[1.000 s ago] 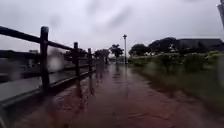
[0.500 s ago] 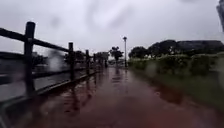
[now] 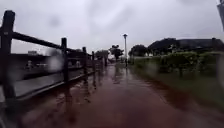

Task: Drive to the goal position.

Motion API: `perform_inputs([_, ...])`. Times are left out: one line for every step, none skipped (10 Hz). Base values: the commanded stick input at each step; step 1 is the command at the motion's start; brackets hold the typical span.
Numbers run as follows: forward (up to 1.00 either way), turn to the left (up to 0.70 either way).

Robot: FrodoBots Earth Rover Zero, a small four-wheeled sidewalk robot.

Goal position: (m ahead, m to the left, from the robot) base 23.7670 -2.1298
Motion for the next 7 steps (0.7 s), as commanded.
perform_inputs([1.0,0.01])
perform_inputs([1.0,0.01])
perform_inputs([1.0,0.01])
perform_inputs([1.0,0.01])
perform_inputs([1.0,0.01])
perform_inputs([1.0,0.01])
perform_inputs([1.0,0.01])
